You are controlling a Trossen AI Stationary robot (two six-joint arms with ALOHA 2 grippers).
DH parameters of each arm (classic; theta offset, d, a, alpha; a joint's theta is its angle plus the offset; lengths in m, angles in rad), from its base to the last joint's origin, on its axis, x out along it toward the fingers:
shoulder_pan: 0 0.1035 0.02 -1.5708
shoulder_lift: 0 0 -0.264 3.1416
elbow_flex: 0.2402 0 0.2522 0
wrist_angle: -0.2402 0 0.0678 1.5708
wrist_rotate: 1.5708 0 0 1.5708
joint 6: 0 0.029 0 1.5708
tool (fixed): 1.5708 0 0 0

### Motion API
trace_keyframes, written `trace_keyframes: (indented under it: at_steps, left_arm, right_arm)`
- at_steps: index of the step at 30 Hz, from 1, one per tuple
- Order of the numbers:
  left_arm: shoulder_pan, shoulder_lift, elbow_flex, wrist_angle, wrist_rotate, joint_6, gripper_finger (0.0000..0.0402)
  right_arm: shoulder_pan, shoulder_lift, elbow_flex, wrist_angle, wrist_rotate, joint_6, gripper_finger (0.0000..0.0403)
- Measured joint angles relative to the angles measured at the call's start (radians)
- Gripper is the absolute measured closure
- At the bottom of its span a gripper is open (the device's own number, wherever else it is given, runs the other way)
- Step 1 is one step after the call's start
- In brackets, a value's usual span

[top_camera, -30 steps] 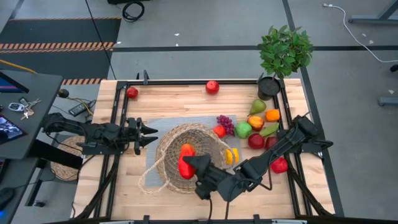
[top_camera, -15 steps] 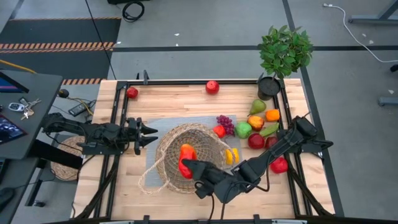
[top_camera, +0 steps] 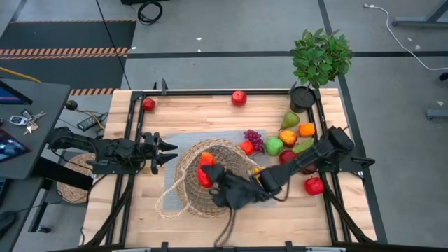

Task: Build produce basket
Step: Put the red mango into the brown basket

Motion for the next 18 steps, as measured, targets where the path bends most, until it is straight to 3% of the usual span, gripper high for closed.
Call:
trace_keyframes:
  at_steps: [10,18]
  left_arm:
    - [0.000,0.000,0.000,0.000,0.000,0.000,0.0206]
    - [0.000,0.000,0.000,0.000,0.000,0.000,0.0205]
  right_arm:
    - [-0.087,0.000,-0.139,-0.003,-0.215,0.235,0.0126]
    - [-0.133,0.000,-0.212,-0.005,-0.433,0.536,0.0126]
